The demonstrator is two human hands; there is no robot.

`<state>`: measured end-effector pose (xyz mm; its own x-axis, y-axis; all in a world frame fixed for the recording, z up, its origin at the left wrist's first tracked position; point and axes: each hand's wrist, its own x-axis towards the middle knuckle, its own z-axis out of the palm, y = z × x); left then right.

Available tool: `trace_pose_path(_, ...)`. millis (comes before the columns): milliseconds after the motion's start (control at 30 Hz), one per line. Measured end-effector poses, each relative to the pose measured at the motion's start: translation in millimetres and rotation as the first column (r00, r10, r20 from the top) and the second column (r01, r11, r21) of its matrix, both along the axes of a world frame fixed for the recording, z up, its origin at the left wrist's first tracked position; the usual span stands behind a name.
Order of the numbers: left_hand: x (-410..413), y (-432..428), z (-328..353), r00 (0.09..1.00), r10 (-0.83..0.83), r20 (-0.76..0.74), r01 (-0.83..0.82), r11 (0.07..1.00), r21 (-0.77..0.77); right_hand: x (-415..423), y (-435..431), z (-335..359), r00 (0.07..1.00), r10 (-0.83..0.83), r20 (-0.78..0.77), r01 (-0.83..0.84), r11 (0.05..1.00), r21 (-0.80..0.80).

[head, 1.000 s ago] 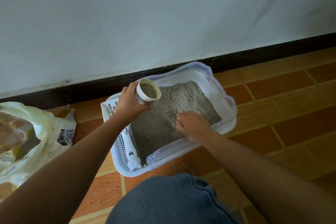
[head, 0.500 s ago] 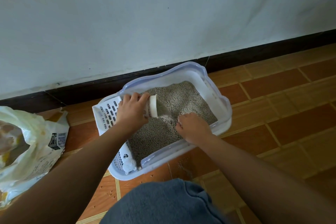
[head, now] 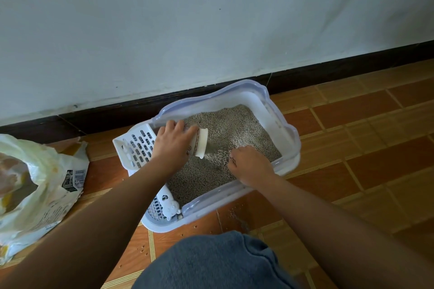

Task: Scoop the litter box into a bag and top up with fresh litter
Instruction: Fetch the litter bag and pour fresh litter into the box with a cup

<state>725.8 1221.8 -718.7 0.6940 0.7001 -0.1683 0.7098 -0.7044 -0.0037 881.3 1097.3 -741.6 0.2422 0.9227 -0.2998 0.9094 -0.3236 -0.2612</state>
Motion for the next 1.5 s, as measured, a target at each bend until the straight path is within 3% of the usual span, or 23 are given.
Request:
trace_pose_path(267,4,-6,2,0.989,-0.135,-0.054,0.139,0.985,0.102,0,0,2,1.000,0.015,0.024,-0.015,1.000,-0.010)
trace_pose_path(767,4,-1,15,0.974,-0.183,-0.131,0.207,0.958,0.199,-1,0,2,1.000,0.016,0.017,-0.015,1.000,-0.026)
trace_pose_path(967,-1,6,15,0.996,-0.075,-0.045,0.083,0.971,0.224,0,0,2,1.000,0.014,0.005,-0.014,0.999,-0.036)
trace_pose_path(1233,-12,17,15,0.978,0.146,0.151,-0.157,0.986,0.060,-4,2,8,1.000,0.007,-0.018,-0.008,0.998,-0.070)
trace_pose_path(1500,-25,33,35,0.793,0.435,0.426,-0.318,0.893,-0.320,-17,7,10,0.999,0.023,-0.026,-0.023,1.000,0.012)
